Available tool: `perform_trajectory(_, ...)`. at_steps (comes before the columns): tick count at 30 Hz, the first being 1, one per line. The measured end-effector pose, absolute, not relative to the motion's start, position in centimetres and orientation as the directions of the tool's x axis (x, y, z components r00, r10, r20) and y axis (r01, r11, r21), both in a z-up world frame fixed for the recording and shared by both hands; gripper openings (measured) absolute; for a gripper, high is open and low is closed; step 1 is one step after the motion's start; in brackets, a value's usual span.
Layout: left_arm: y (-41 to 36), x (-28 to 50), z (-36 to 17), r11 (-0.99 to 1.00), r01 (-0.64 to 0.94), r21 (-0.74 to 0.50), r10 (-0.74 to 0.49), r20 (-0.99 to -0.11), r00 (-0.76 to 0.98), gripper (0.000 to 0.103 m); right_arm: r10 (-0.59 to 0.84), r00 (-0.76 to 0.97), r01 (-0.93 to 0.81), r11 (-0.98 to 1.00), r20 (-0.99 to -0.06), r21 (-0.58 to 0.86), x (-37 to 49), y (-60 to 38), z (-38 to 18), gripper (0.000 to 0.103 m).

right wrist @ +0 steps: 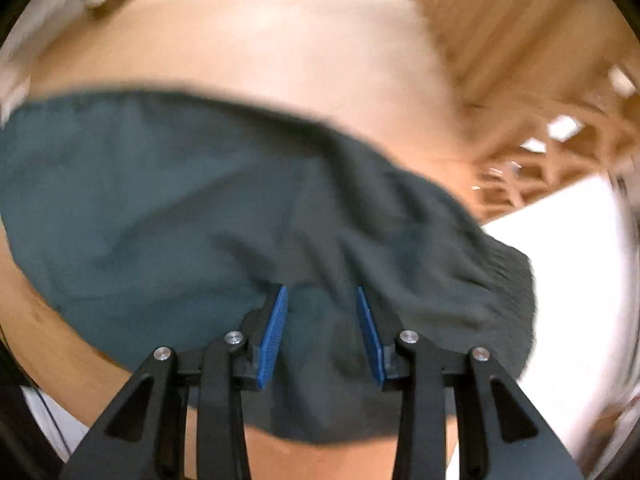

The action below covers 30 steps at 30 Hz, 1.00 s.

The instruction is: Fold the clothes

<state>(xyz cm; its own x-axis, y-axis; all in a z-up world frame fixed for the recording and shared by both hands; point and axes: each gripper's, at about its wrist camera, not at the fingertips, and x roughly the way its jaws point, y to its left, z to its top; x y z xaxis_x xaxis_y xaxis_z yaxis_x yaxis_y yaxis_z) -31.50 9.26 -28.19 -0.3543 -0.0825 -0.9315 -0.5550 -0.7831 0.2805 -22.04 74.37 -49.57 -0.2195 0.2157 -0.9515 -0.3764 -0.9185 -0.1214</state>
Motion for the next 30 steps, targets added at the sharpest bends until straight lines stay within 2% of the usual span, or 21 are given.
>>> perform_trajectory(2,10.9,-30.0,-27.2,-0.760,-0.591,0.269,-0.034,-0.925,-0.377,0.031,0.234,-0.243,-0.485,-0.870,-0.941,-0.091,-19.3,76.2,-48.0,0.052)
perform_trajectory(3,11.7,-29.2,-26.6,-0.748,-0.609,0.264,-0.010,-0.922,-0.388,0.032,0.245,-0.245,-0.546,-0.835,-0.938,-0.076,-17.6,77.3,-47.4,0.054)
perform_trajectory(6,18.3,-27.8,-26.2,-0.682,-0.701,0.209,0.102,-0.922,-0.374,0.033,0.274,-0.247,-0.707,-0.707,-0.930,-0.021,-12.5,80.3,-45.7,0.054)
perform_trajectory(8,22.1,-26.0,-26.2,-0.627,-0.761,0.165,0.172,-0.924,-0.342,0.033,0.222,-0.257,-0.774,-0.630,-0.940,0.063,-9.3,80.5,-46.4,0.054)
perform_trajectory(12,27.7,-22.8,-28.8,-0.521,-0.847,0.103,0.217,-0.944,-0.249,0.035,0.130,-0.288,-0.786,-0.599,-0.949,0.156,-7.7,79.8,-47.7,0.054)
perform_trajectory(20,30.5,-16.0,-30.8,-0.427,-0.904,-0.013,0.248,-0.963,-0.103,0.035,0.085,-0.312,-0.802,-0.558,-0.946,0.215,-7.6,79.4,-49.2,0.054)
perform_trajectory(30,36.0,-17.1,-30.2,-0.380,-0.924,0.035,0.272,-0.951,-0.148,0.033,0.048,-0.372,-0.835,-0.454,-0.927,0.312,-6.3,80.0,-50.1,0.054)
